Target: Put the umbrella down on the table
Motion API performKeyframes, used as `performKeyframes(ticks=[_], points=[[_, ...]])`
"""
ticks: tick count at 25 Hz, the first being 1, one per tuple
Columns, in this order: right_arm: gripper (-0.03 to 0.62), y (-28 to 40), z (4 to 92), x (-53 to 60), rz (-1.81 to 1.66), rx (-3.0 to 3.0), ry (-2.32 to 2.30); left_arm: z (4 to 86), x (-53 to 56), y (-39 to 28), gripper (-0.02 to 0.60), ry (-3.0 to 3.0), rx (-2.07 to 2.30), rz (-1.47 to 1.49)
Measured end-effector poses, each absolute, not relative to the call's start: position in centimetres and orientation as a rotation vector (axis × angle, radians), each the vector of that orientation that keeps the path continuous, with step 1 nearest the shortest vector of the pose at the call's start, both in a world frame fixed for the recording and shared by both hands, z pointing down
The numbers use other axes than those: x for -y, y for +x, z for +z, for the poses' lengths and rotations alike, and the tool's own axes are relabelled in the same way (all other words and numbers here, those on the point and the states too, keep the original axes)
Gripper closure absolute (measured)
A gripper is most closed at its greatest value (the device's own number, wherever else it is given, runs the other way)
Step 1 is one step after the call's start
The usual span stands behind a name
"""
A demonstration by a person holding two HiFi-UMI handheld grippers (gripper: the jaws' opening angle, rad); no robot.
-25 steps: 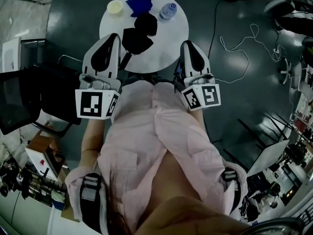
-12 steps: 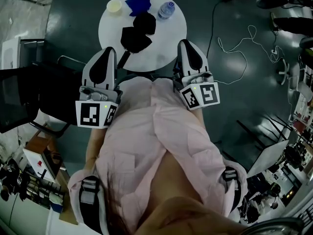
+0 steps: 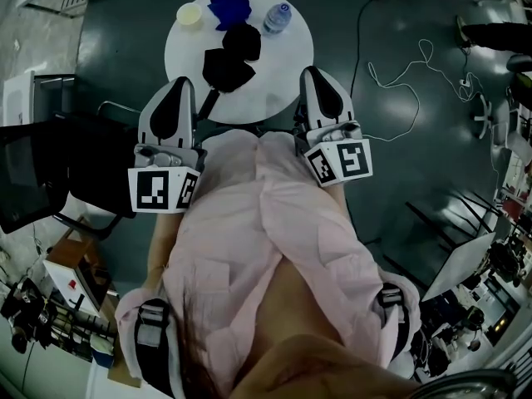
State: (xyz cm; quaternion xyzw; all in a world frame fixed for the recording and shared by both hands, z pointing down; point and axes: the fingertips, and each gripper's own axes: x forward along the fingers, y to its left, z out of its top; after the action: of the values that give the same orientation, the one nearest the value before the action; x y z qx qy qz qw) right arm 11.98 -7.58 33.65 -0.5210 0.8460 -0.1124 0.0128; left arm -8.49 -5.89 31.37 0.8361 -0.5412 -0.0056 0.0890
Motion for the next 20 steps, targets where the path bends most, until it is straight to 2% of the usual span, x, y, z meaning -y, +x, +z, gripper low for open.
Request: performKeyframes(ticks=[20], points=[[0.563, 11.25, 33.76, 7.68, -0.346, -2.652, -1.628, 31.59, 6.63, -9.02, 0.563, 2.467, 1.605, -0.03]])
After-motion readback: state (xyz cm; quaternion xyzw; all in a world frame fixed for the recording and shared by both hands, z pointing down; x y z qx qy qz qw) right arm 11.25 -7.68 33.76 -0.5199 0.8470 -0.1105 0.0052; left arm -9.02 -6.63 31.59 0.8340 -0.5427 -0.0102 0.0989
